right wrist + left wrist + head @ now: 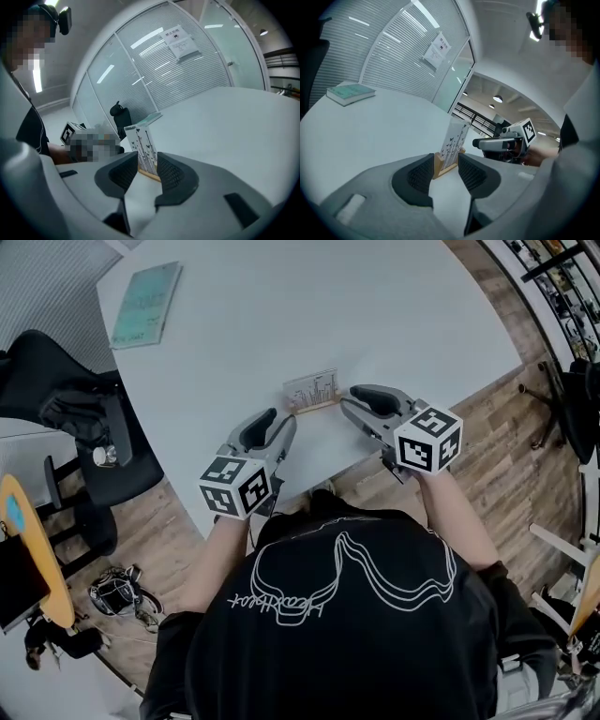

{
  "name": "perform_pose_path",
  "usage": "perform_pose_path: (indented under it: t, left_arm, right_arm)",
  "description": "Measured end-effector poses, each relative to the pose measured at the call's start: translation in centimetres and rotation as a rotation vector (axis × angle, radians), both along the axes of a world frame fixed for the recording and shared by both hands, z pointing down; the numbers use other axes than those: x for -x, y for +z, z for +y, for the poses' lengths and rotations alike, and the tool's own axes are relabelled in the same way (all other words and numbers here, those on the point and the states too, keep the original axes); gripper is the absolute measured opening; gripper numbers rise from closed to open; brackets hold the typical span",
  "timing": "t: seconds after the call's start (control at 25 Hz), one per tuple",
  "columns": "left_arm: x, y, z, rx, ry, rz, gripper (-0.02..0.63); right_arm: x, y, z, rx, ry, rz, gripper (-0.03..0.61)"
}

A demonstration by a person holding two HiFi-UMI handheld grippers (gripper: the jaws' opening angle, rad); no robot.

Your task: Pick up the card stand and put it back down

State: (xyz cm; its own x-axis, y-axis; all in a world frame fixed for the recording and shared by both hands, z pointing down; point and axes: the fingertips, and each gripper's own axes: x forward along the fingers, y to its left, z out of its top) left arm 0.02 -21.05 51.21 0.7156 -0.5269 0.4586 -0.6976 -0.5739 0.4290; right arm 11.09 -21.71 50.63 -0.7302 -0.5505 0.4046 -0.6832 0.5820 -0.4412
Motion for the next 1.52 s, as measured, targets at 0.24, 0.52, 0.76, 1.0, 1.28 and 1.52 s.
perform_pose_path:
  t: [0.24, 0.52, 0.76, 1.0, 1.28, 1.52]
  left_arm:
    - [-0.5, 1.6, -1.1, -0.016, 0.024, -0.029, 0.149]
    - [-0.9, 3.6, -1.8, -0.011, 0.044, -0.069, 0.149]
    - [-1.2, 4.2, -1.9, -0.01, 0.051, -0.074, 0.149]
    - [-1.9, 4.5, -1.8, -0.023, 0.069, -0.107, 0.146]
    - [-1.7, 4.6, -2.1, -0.014, 0.075, -0.103, 0.12]
    - [-1.7, 4.6, -1.9, -0.022, 0.065, -0.104, 0.115]
  right_arm:
    - [0.4, 3.1, -0.7, 0.0, -0.033, 0.135, 0.141]
    - [0.9, 5.1, -1.4, -0.003, -0.049, 0.212, 0.137]
    - [1.4, 5.7, -1.5, -0.004, -0.056, 0.239, 0.115]
    - [1.1, 5.8, -1.6, -0.024, -0.055, 0.26, 0.1]
    - [1.4, 5.9, -2.0, -0.029, -0.056, 0.266, 0.094]
    - [1.3, 5.9, -2.0, -0.044, -0.051, 0.282, 0.089]
